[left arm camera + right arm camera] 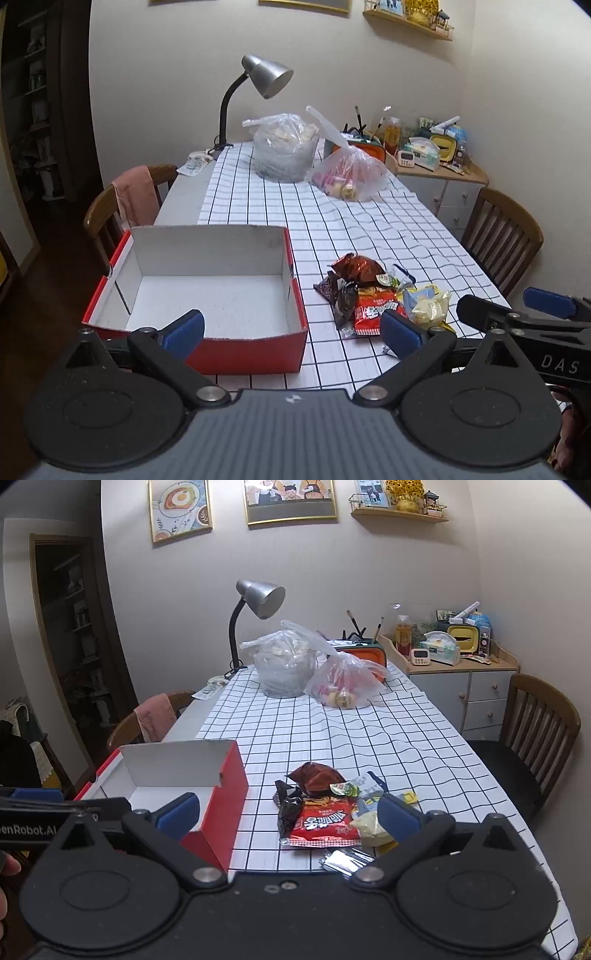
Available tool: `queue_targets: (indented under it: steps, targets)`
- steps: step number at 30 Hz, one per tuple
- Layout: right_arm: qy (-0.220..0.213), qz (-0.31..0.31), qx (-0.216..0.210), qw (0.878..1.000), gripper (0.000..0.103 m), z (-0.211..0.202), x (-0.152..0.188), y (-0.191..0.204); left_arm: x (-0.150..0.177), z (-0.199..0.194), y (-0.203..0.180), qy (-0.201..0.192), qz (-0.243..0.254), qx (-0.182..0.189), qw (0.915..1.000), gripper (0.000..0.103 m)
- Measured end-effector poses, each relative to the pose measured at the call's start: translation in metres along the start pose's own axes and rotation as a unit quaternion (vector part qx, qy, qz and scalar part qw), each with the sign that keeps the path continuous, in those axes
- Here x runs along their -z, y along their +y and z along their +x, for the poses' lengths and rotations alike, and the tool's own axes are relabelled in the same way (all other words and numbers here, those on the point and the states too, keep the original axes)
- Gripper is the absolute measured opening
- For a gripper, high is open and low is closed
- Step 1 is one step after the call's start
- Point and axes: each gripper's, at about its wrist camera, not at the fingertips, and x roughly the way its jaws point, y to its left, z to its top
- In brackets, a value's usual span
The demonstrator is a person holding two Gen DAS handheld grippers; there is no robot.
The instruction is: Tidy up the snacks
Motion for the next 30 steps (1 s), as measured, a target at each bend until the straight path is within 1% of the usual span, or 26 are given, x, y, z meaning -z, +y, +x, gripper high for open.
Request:
queue_targets:
  steps: [4,11,21,30]
  targets:
    - [0.012,0.007,0.001,1.0,0.103,0.002,0.001,-0.006,0.0,0.004,-0.002,0.008,-0.003,0.003,1.0,0.102]
    - [0.019,0.008,0.0,1.0,0.103,0.001,0.004,-0.014,0.003,0.009,-0.007,0.019,-0.006,0.002,0.9998,0.102]
    - [0.029,0.009,-0.014,0.999,0.103,0.001,0.001,-0.018,0.003,0.006,-0.011,0.019,-0.008,-0.005,0.9998,0.102]
    - [0.027,0.01,-0.017,0.999,0.101,-0.002,0.0,-0.02,0.003,0.005,-0.011,0.018,-0.007,-0.006,0.9998,0.102]
